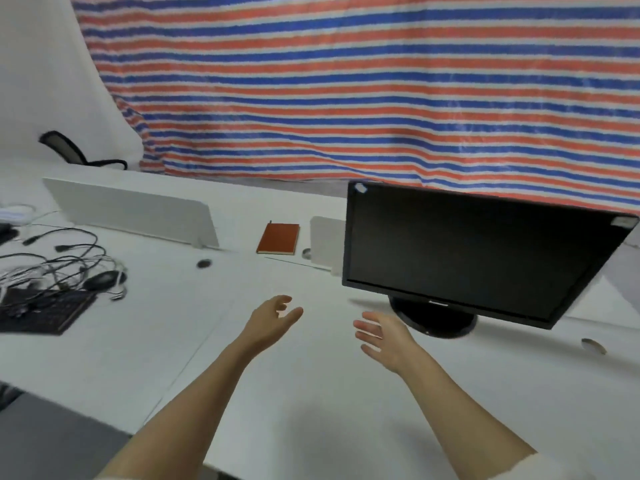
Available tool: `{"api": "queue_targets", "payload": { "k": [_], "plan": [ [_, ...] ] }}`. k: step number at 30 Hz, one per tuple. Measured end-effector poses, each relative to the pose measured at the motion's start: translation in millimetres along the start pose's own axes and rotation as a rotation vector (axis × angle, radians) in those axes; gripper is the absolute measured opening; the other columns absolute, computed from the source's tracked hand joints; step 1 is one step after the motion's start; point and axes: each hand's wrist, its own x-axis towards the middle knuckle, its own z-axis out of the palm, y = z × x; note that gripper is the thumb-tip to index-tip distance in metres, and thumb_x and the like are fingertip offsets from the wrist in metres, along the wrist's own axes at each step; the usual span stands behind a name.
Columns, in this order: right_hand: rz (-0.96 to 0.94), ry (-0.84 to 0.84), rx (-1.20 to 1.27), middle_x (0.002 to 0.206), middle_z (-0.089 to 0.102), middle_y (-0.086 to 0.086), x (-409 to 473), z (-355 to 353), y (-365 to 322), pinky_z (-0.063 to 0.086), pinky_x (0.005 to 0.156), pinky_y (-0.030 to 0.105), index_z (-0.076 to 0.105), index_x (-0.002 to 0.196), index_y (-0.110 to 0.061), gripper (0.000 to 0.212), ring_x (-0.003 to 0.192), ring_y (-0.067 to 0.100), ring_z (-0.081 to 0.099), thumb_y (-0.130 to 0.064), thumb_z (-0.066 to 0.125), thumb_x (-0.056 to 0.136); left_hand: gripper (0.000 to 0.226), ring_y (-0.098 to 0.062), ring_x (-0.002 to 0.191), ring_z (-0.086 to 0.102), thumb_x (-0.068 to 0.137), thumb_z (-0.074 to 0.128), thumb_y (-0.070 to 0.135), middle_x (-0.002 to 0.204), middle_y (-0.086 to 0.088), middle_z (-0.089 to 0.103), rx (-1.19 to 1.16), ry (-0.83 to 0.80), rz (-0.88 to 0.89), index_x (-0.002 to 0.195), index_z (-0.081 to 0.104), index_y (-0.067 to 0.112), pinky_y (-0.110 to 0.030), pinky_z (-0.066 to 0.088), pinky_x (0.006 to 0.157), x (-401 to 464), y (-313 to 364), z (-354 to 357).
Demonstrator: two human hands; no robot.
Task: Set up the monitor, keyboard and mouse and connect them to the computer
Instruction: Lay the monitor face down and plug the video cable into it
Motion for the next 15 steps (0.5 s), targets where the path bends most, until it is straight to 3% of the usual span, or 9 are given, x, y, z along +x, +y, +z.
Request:
{"api": "queue_targets", "payload": {
  "k": [6,10,15],
  "plan": [
    [-0.16,-0.294,-0.519,0.099,0.068,0.005,-35.2,172.2,27.0,0.046,0.088,0.034,0.061,0.106,-0.013,0.02,0.09,0.02,0.061,-0.025,0.051,0.094,0.048,-0.019,0.121,0.049,0.092,0.052,0.039,0.134,-0.003,0.051,0.398,0.272,0.0,0.136,0.044,0.02,-0.034,0.04,0.099,-62.9,-73.8,-158.2],
    [-0.346,-0.461,-0.786,0.1,0.062,0.004,-44.8,319.9,56.0,0.041,0.066,0.018,0.057,0.11,-0.009,0.022,0.079,0.009,0.055,-0.022,0.044,0.097,0.05,-0.02,0.125,0.045,0.092,0.05,0.041,0.136,-0.002,0.048,0.529,0.39,-0.099,0.137,0.043,0.021,-0.038,0.039,0.101,-102.1,-150.3,-274.0],
    [-0.494,-0.648,-1.031,0.109,0.06,0.009,-54.7,487.8,92.4,0.043,0.083,0.031,0.057,0.115,-0.002,0.031,0.088,0.017,0.05,-0.023,0.043,0.096,0.049,-0.021,0.123,0.047,0.092,0.049,0.04,0.136,-0.004,0.048,0.547,0.481,-0.226,0.137,0.043,0.019,-0.04,0.04,0.101,-145.1,-237.0,-414.2]
  ]
}}
